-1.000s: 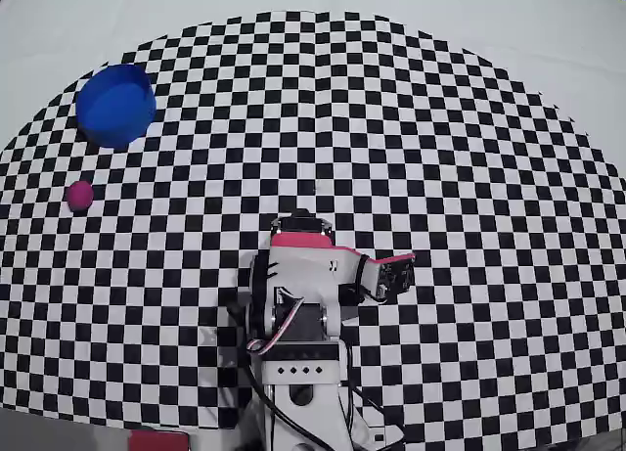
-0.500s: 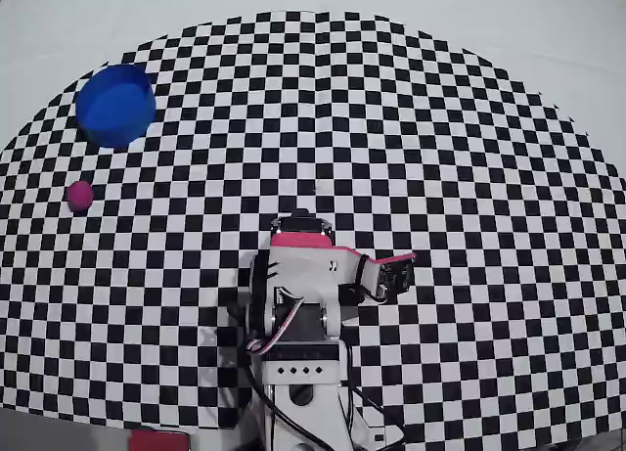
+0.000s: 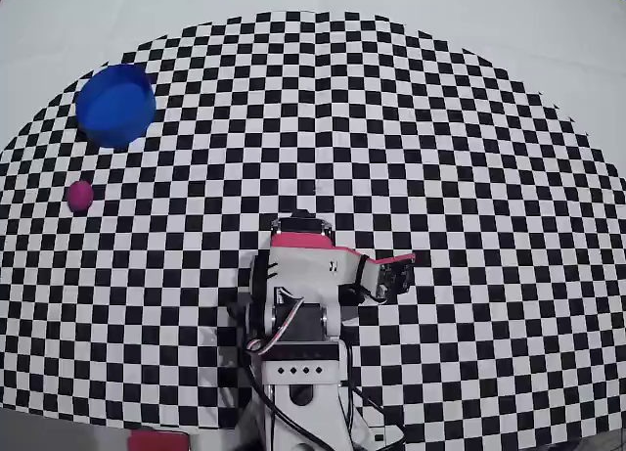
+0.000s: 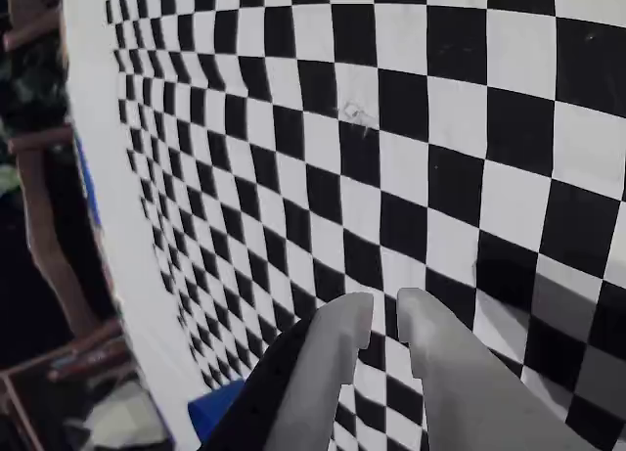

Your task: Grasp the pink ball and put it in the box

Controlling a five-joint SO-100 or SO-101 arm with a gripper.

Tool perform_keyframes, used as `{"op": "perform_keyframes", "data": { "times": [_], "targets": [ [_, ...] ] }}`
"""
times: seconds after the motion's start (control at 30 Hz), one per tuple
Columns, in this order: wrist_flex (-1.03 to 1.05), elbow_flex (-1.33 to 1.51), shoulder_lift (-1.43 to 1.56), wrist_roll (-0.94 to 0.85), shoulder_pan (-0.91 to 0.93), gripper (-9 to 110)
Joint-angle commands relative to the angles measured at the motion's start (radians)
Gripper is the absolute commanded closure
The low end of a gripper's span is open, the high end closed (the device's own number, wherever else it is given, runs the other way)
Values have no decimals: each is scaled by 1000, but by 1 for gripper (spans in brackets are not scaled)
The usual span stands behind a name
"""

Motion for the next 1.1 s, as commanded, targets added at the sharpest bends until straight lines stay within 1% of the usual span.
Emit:
{"op": "perform_keyframes", "data": {
  "times": [0.0,0.77,0.9,1.07],
  "targets": [
    [2,8,18,-8,8,101],
    [-11,8,11,-9,8,101],
    [-71,5,8,-12,8,101],
    [-247,-2,-34,-18,9,101]
  ]
}}
